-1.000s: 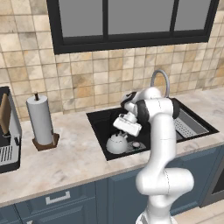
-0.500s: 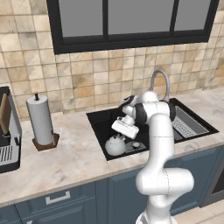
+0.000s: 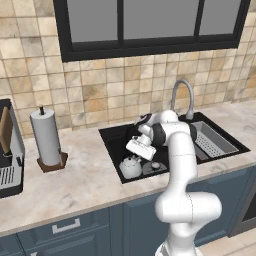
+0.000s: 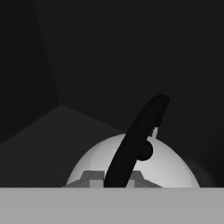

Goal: Open the cabinet, pick the kettle from the cabinet, and place it in the sink.

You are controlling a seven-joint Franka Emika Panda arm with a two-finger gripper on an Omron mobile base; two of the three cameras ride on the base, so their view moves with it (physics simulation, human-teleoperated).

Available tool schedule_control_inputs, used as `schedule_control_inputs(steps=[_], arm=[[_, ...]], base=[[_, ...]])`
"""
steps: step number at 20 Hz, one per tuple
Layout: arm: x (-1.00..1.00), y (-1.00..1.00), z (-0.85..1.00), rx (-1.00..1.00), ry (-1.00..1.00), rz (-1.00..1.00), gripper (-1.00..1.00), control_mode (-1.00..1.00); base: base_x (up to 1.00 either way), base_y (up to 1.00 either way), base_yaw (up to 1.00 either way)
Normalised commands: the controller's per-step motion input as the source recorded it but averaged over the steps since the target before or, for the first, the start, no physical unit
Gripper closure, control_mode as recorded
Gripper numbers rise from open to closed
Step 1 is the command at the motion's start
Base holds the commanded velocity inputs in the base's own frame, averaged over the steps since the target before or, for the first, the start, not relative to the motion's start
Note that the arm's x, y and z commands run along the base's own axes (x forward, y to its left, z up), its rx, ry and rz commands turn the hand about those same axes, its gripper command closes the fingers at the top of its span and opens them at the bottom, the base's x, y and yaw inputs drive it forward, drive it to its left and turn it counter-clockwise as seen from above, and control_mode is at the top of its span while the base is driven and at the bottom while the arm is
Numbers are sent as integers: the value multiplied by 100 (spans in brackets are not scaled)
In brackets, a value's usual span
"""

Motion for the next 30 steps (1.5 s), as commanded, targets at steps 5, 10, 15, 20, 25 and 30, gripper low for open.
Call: schedule_control_inputs(steps=[5, 10, 15, 20, 25, 30], arm=[[26, 0, -32, 0, 3, 0, 100, -100], [24, 0, -29, 0, 1, 0, 100, -100], [14, 5, -25, 0, 0, 0, 100, -100], [19, 6, -23, 0, 0, 0, 100, -100], [20, 10, -25, 0, 0, 0, 100, -100], [14, 9, -25, 0, 0, 0, 100, -100]], base=[[0, 0, 0], [0, 0, 0], [0, 0, 0], [0, 0, 0], [0, 0, 0], [0, 0, 0]])
